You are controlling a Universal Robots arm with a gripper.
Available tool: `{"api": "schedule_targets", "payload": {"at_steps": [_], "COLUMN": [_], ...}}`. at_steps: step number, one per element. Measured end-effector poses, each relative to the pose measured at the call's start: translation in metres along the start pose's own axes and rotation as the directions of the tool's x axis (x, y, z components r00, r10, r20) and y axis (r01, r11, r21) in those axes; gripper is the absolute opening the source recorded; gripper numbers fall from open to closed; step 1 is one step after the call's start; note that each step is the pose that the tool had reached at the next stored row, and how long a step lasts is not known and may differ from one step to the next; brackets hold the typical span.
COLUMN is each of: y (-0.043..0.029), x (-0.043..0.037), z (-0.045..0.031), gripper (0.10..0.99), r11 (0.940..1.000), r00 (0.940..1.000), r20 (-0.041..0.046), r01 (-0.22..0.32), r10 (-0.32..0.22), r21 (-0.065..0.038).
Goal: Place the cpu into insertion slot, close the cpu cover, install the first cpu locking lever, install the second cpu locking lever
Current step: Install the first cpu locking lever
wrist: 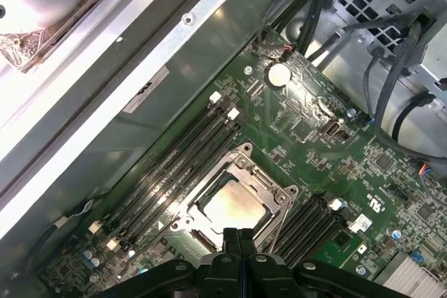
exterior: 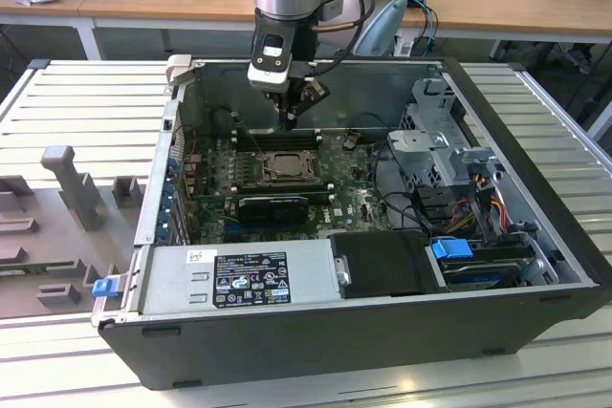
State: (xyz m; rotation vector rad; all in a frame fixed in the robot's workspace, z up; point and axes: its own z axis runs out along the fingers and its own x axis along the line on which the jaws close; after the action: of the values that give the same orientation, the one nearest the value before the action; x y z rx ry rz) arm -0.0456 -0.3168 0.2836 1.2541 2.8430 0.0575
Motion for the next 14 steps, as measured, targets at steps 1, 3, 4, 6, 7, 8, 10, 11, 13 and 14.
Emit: {"api": "schedule_targets", "payload": {"at_steps": [1,3,4,6,7,8,10,11,13,14], "y": [0.0000,0.0000,0.0000,0.0000,0.0000,0.0000,0.0000,0.0000,0.0000,0.0000], "x": [0.0000,0.0000,0.0000,0.0000,0.0000,0.0000,0.0000,0.0000,0.0000,0.0000], "z": [0.0000,0.0000,0.0000,0.0000,0.0000,0.0000,0.0000,0.0000,0.0000,0.0000], "gripper": [0.106,0.106,0.106,0.106,0.106,0.106,0.106,0.106,0.106,0.106], "r11": [1.0000,0.9999,0.9998,0.9997,0.9996,0.9994,0.9991,0.9989,0.9987,0.9985], "r00": [1.0000,0.9999,0.9998,0.9997,0.9996,0.9994,0.9991,0.9989,0.9987,0.9985], "r20": [-0.0002,-0.0007,-0.0009,-0.0012,-0.0013,-0.0016,-0.0020,-0.0022,-0.0024,-0.0026], "r01": [0.004,0.015,0.020,0.025,0.028,0.034,0.043,0.047,0.052,0.055], "r10": [-0.004,-0.015,-0.020,-0.025,-0.028,-0.034,-0.043,-0.047,-0.052,-0.055], "r21": [0.000,0.000,0.000,0.000,0.000,-0.001,-0.001,-0.001,-0.001,-0.001]}}
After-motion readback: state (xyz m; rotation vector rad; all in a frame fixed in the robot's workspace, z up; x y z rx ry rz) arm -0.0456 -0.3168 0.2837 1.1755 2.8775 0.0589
